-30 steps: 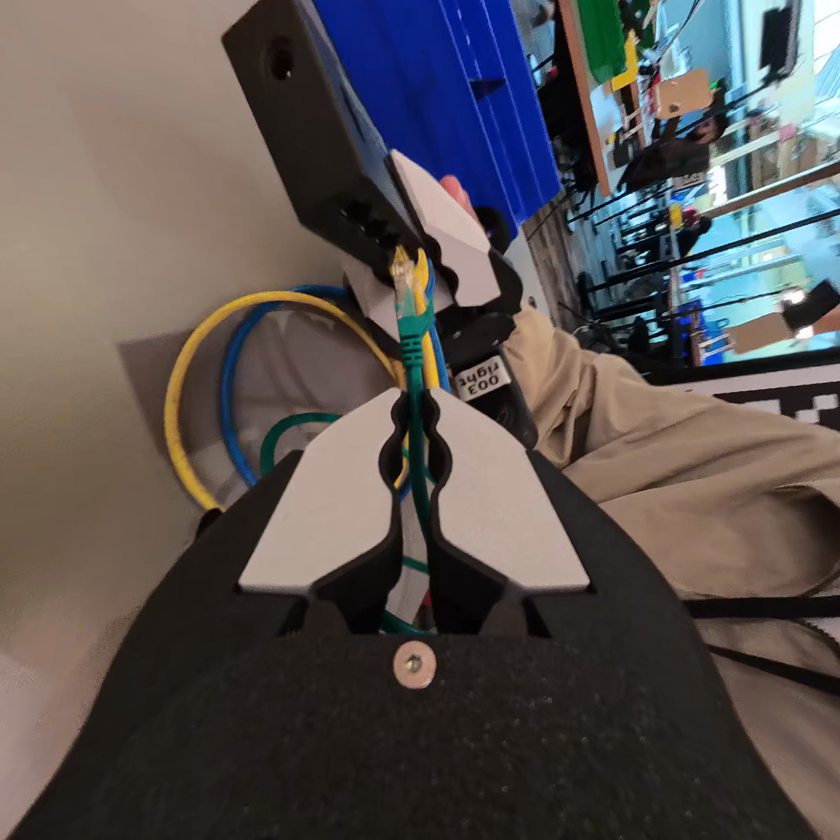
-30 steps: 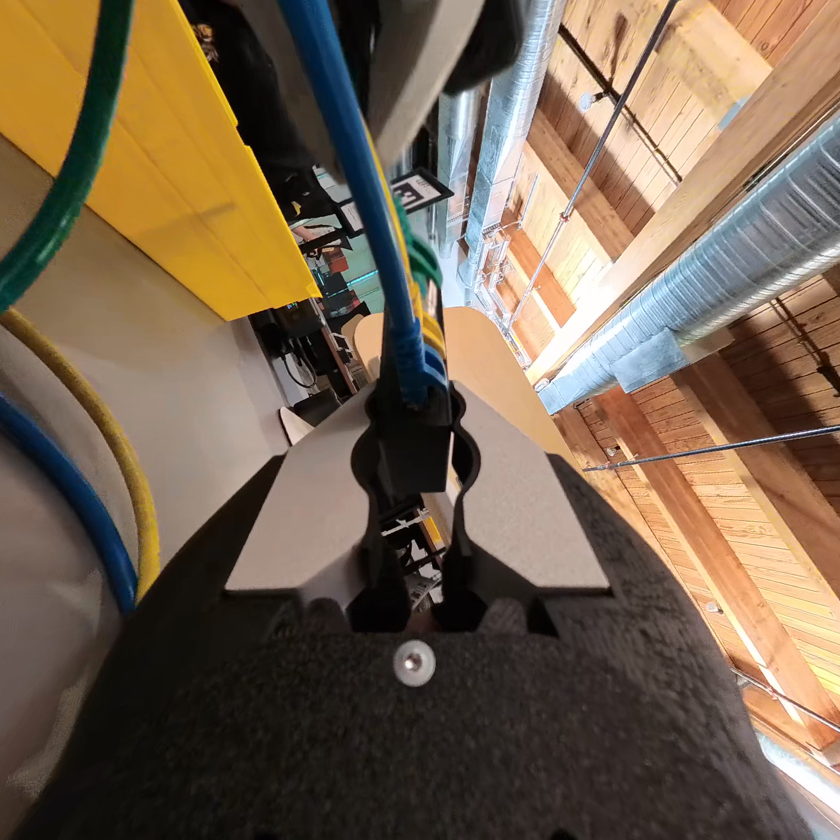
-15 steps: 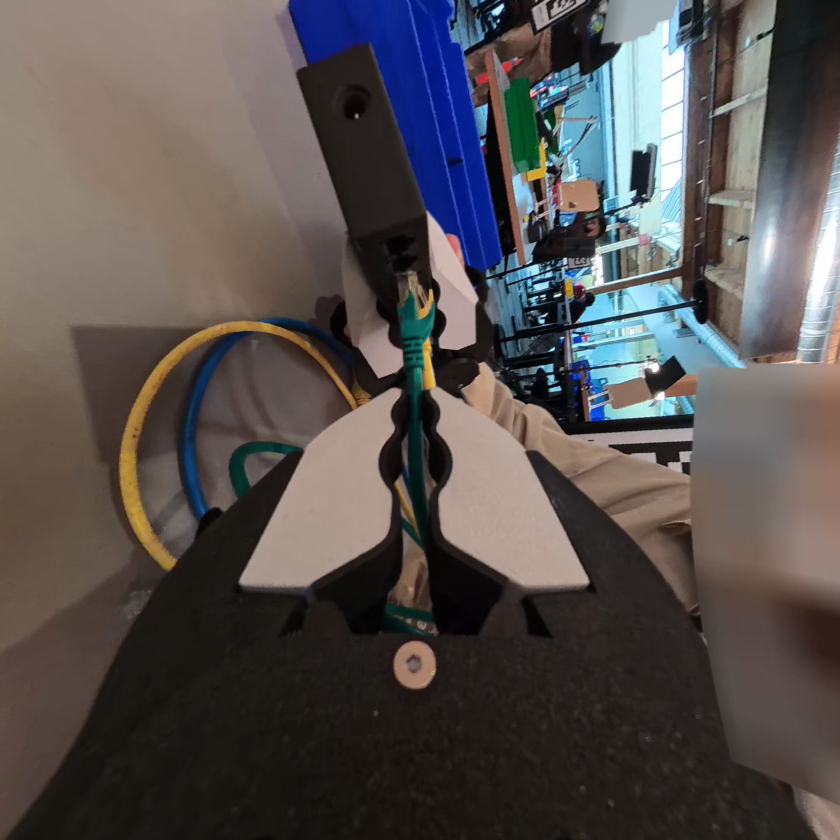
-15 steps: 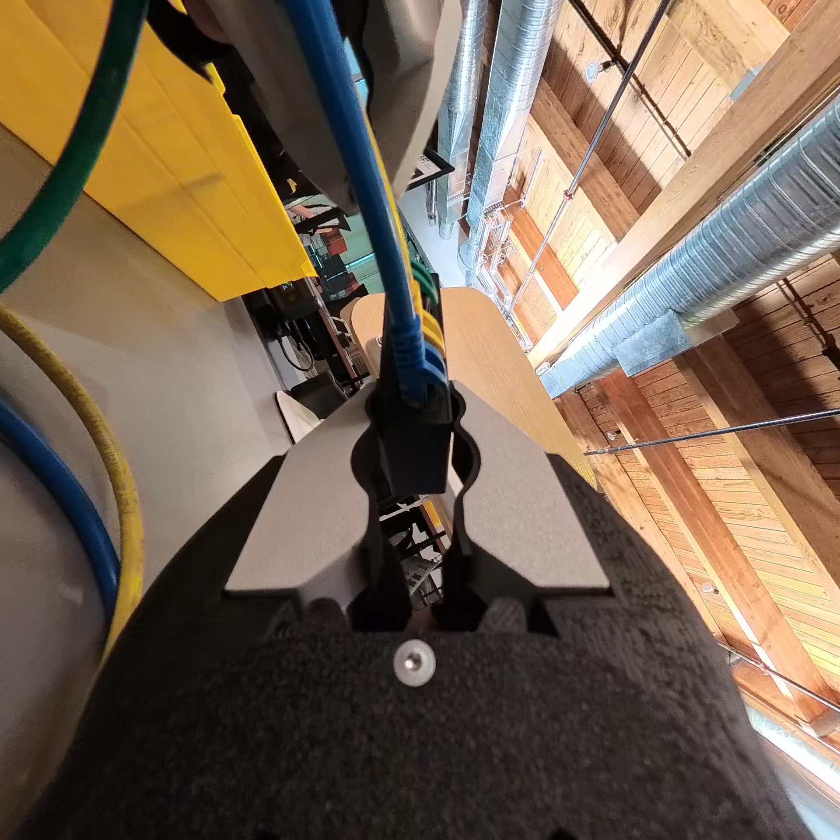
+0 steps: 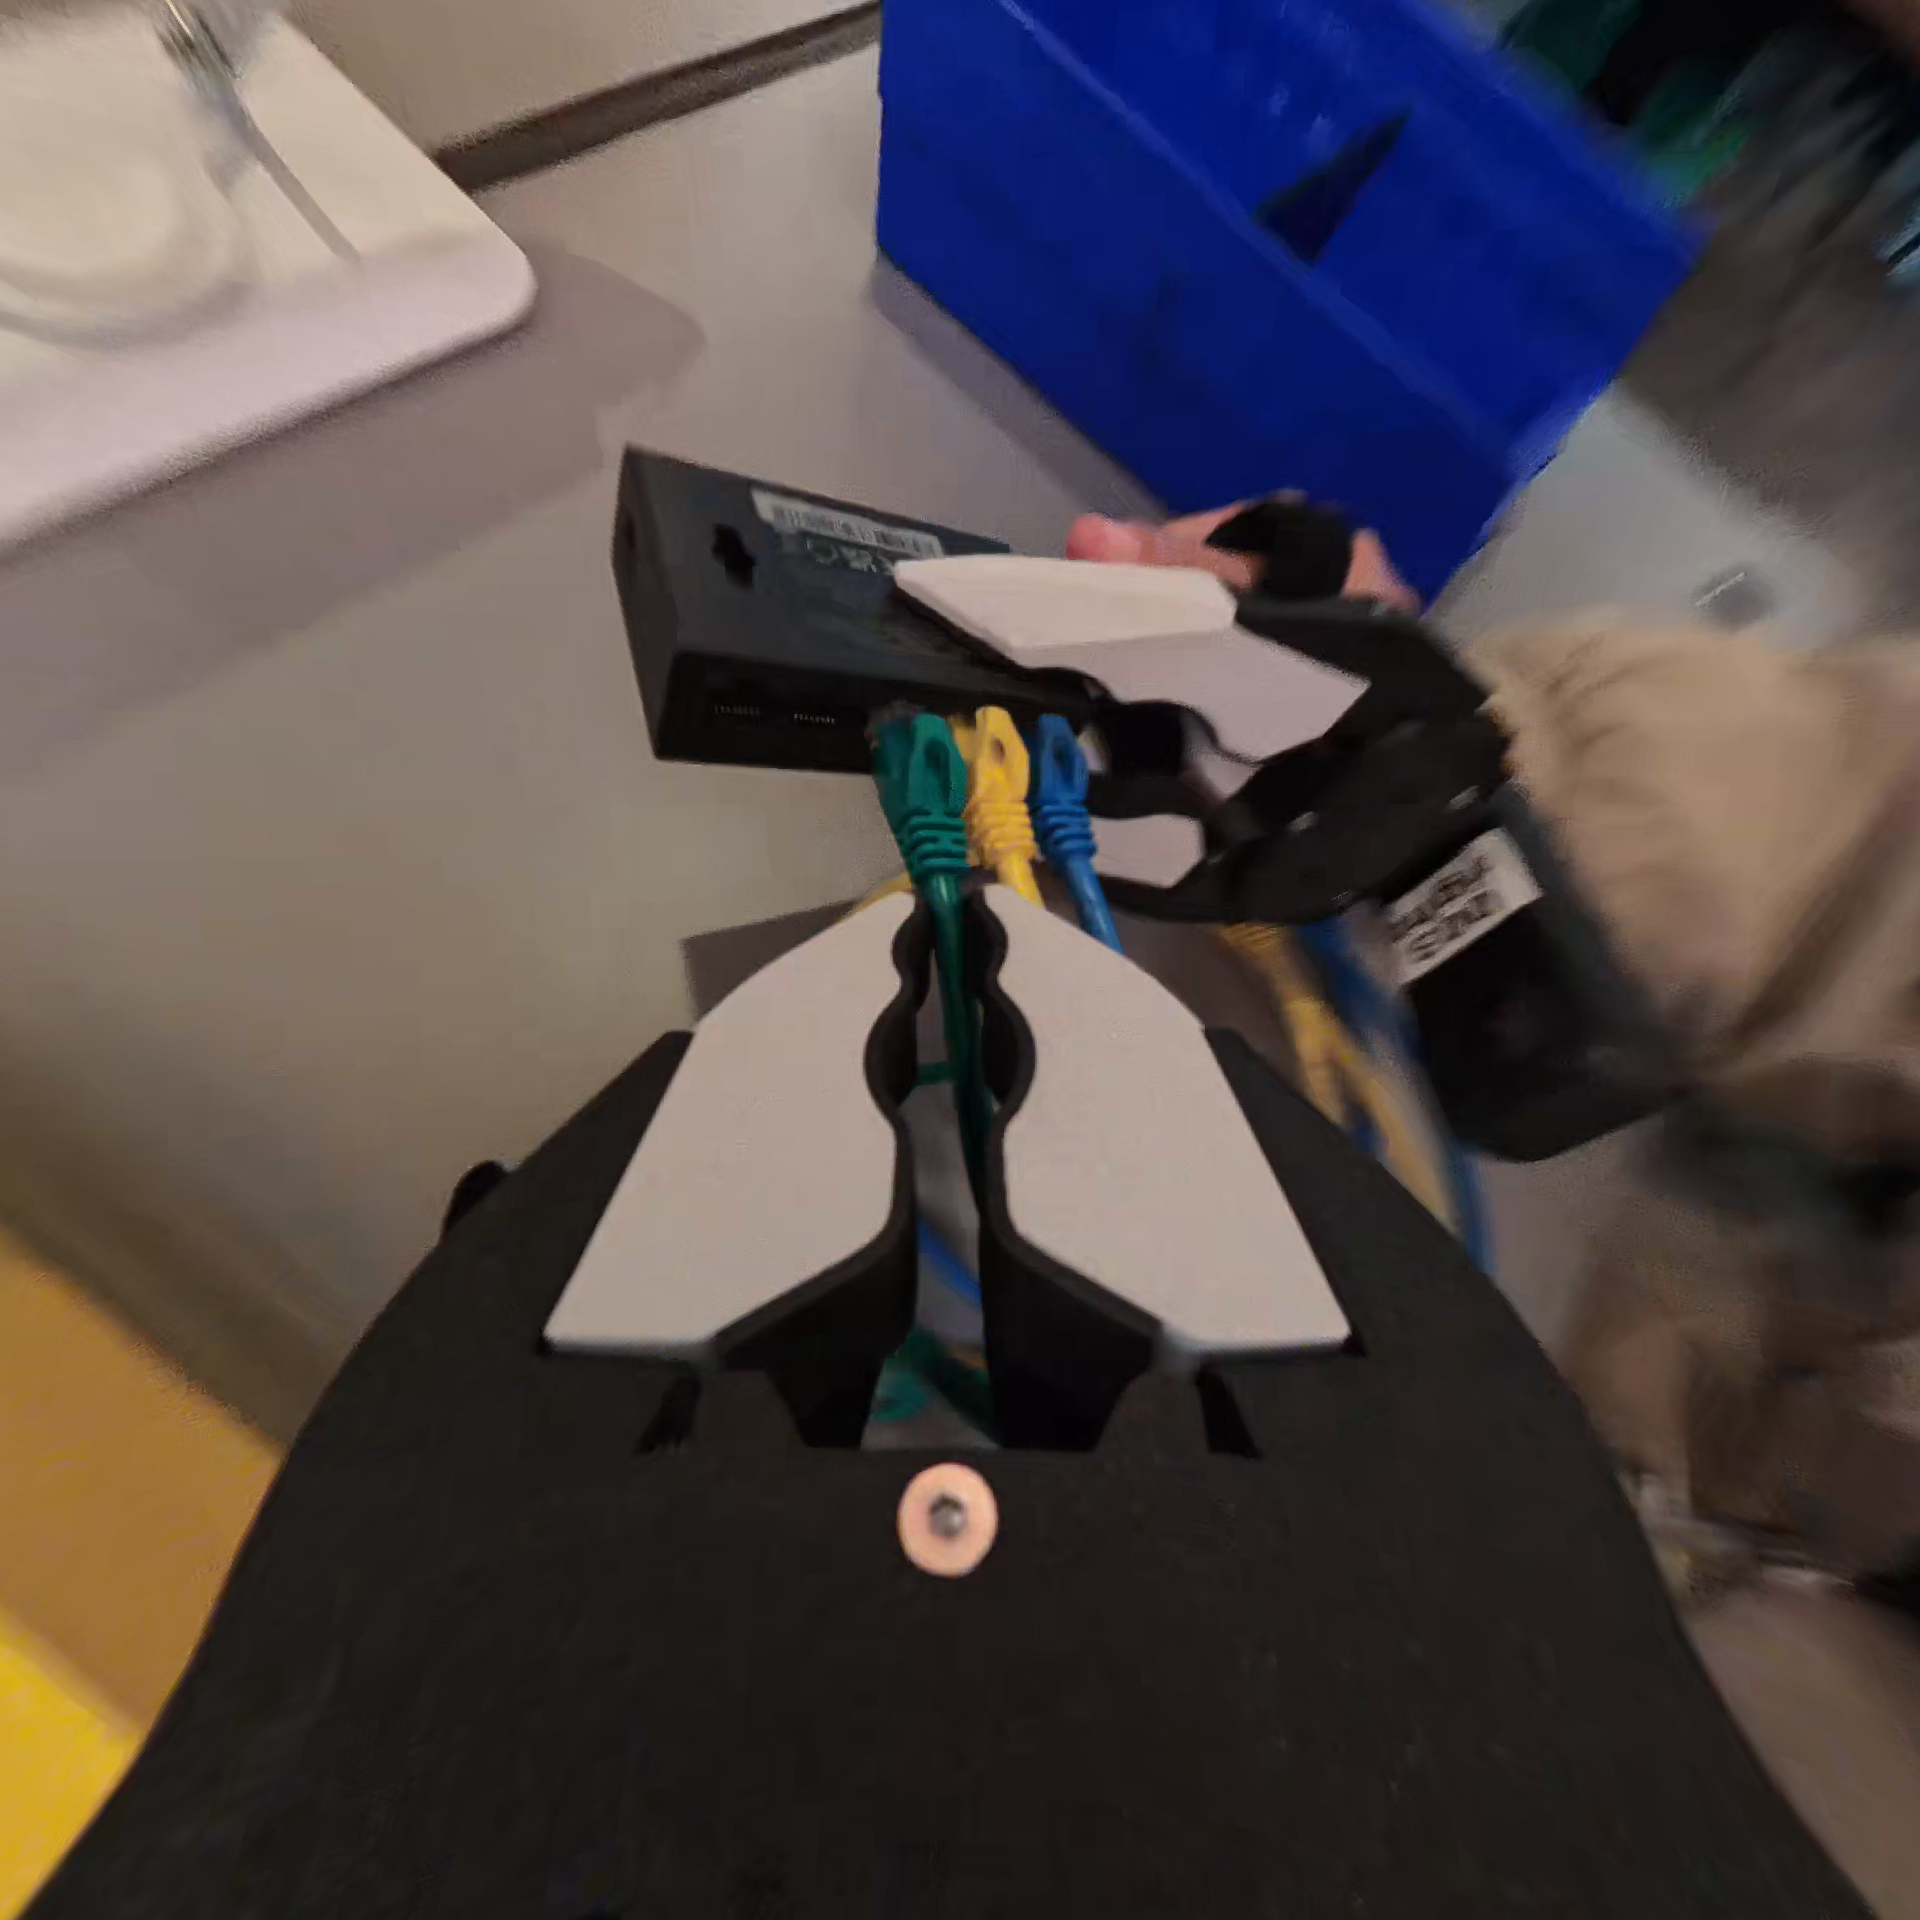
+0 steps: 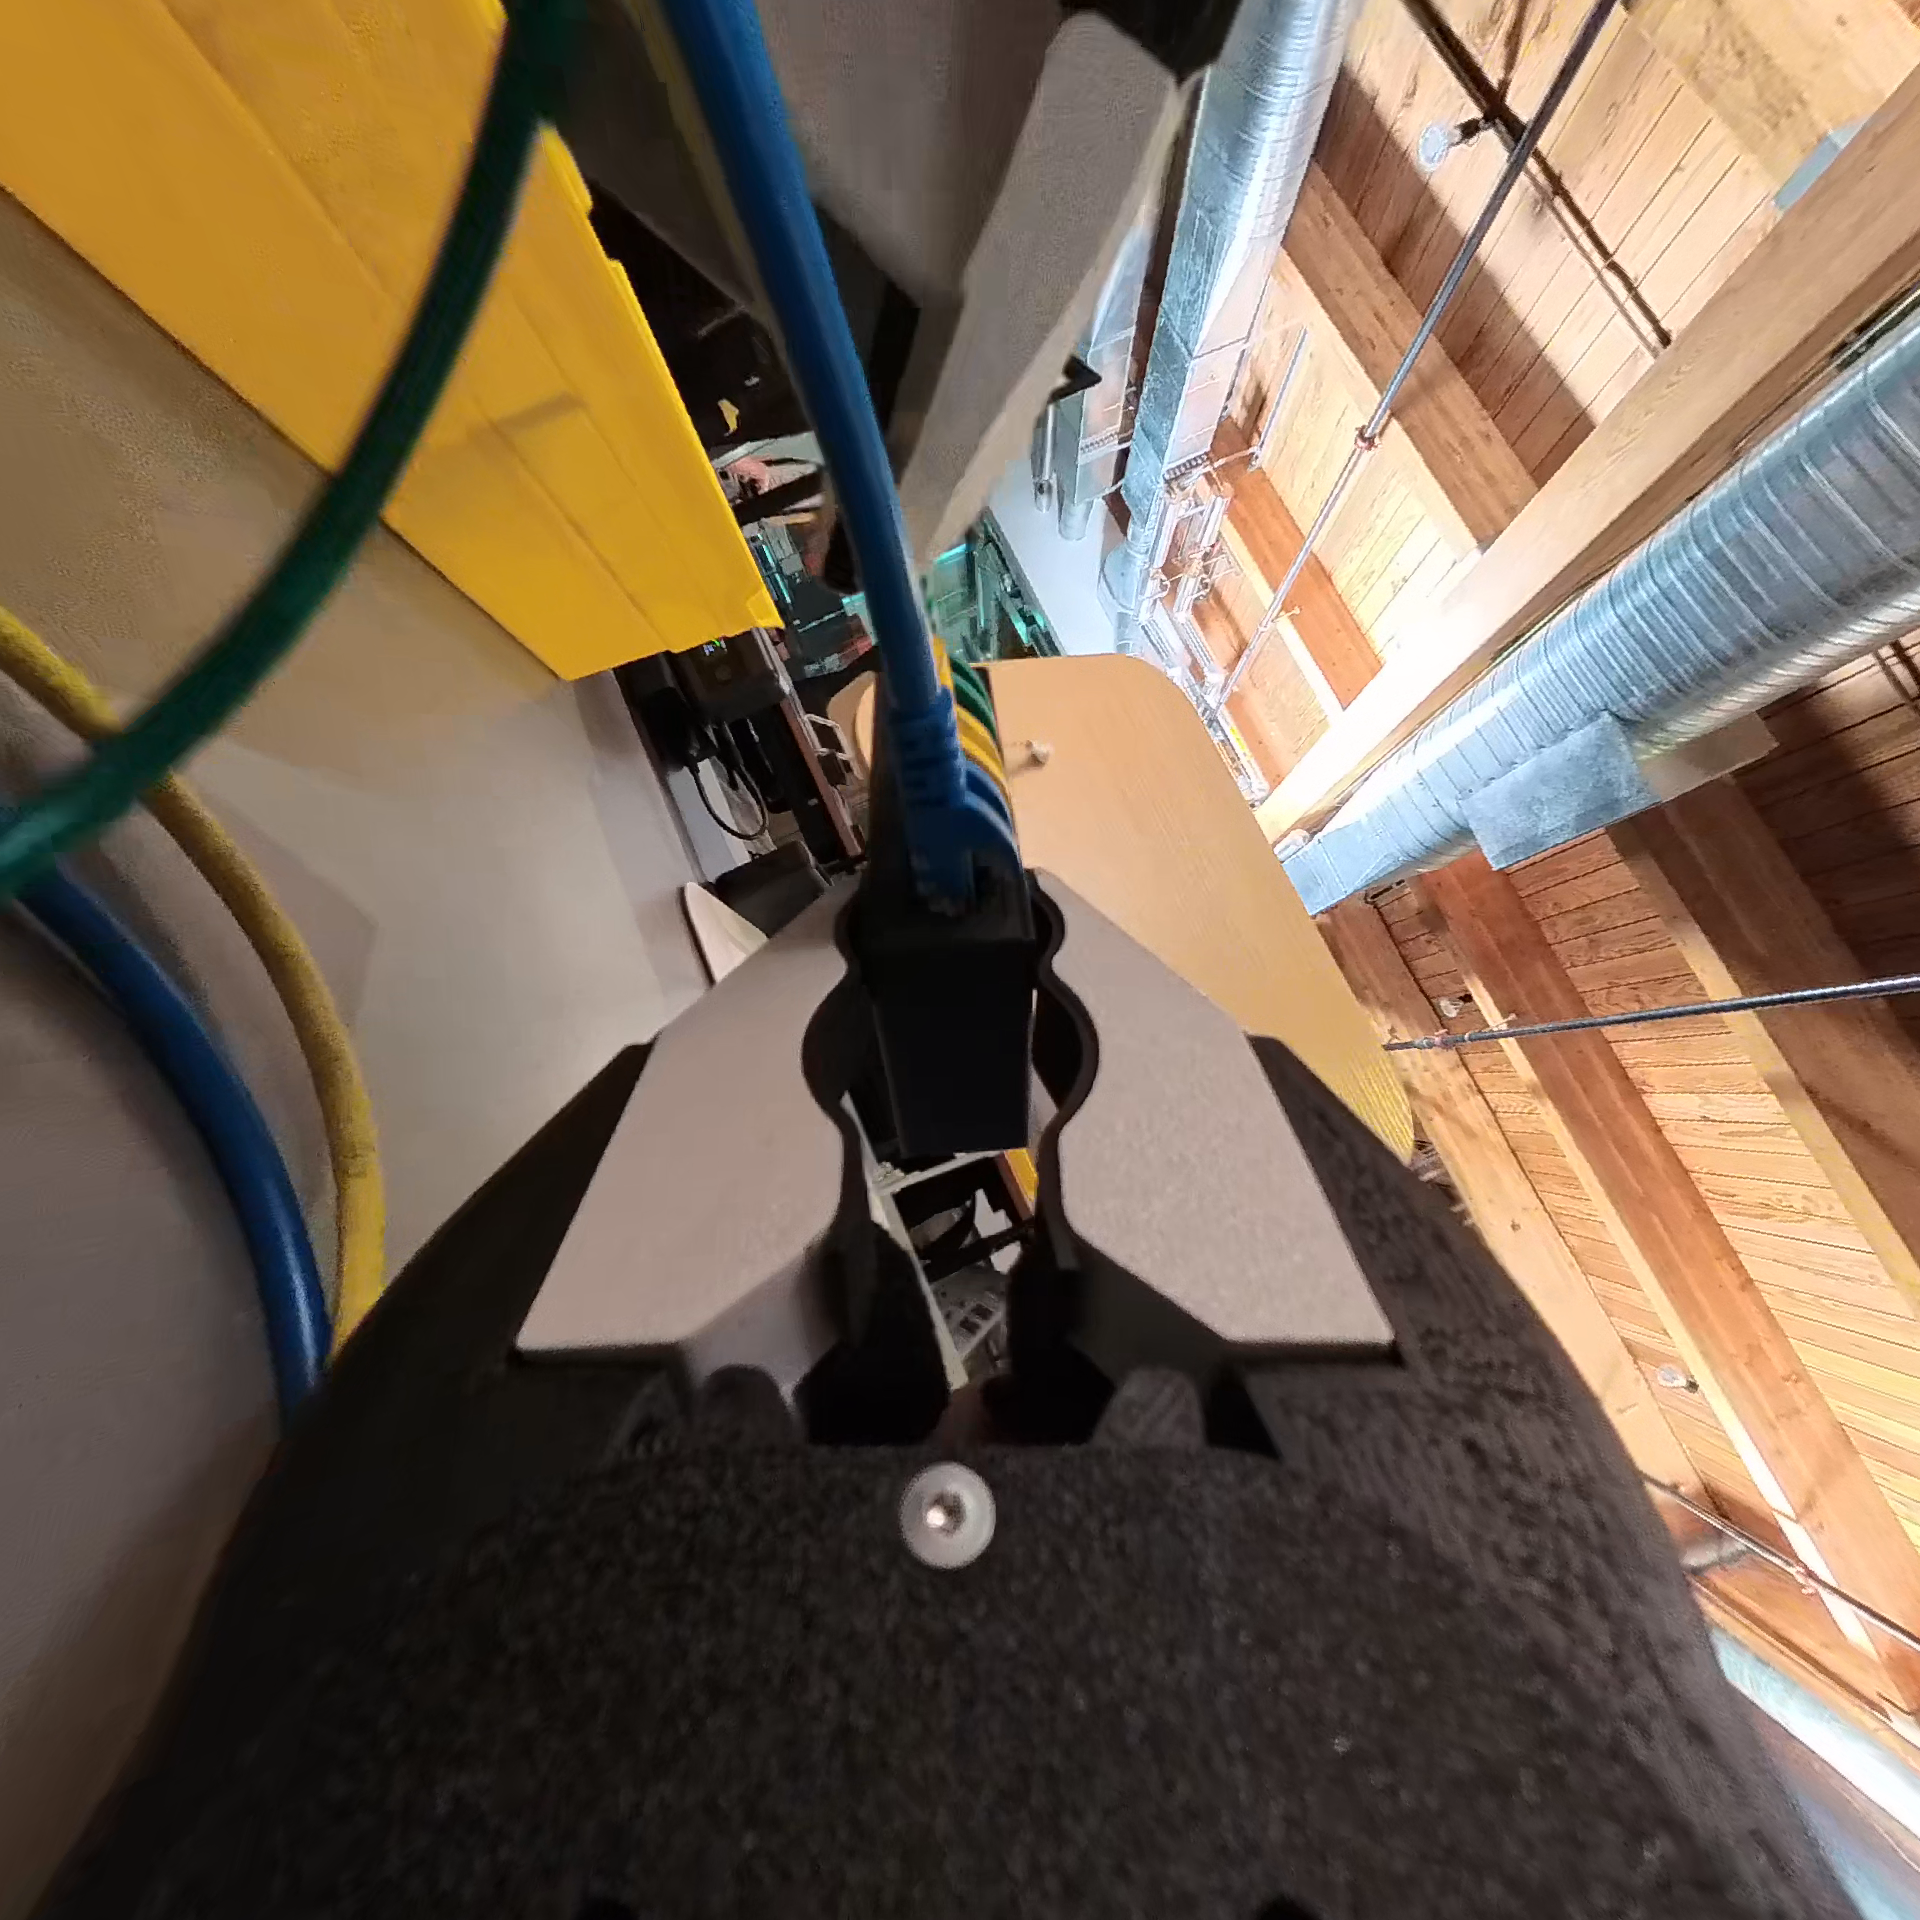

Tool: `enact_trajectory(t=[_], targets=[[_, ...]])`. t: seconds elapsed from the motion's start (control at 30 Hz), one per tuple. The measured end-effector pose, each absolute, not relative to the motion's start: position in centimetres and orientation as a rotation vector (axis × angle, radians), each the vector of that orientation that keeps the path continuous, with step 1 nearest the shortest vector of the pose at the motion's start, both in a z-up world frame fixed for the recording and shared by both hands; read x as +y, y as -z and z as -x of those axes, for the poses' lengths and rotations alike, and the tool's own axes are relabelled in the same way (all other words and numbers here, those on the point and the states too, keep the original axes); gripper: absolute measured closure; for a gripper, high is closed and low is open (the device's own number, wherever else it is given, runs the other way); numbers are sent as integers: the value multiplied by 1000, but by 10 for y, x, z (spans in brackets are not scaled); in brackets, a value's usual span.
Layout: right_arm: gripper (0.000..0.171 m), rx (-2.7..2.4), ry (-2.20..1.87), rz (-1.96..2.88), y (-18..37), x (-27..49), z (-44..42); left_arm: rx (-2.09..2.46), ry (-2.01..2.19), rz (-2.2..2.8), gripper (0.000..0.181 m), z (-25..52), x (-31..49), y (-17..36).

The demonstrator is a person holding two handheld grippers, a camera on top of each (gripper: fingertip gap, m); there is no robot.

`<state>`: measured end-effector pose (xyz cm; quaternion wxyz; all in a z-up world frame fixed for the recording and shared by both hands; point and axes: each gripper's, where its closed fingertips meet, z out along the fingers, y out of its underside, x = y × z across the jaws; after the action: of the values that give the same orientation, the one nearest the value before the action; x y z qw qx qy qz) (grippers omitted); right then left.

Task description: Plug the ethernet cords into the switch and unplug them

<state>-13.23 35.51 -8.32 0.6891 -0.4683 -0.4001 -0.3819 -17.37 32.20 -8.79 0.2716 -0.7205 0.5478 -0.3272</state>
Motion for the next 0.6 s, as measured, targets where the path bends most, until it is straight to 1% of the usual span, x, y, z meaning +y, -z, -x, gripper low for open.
enact_trajectory(t=[0.07, 0.13, 0.3, 0.6], targets=[[146, -917, 838, 1066, 88, 356, 134, 1580, 644, 1850, 176, 176, 325, 93], [146, -940, 819, 1093, 94, 358, 136, 1627, 559, 1828, 176, 177, 323, 97], [146, -917, 726, 1178, 101, 363, 133, 1608, 590, 1830, 176, 169, 318, 97], [147, -873, 757, 1225, 98, 366, 120, 1481, 606, 1834, 177, 155, 323, 94]])
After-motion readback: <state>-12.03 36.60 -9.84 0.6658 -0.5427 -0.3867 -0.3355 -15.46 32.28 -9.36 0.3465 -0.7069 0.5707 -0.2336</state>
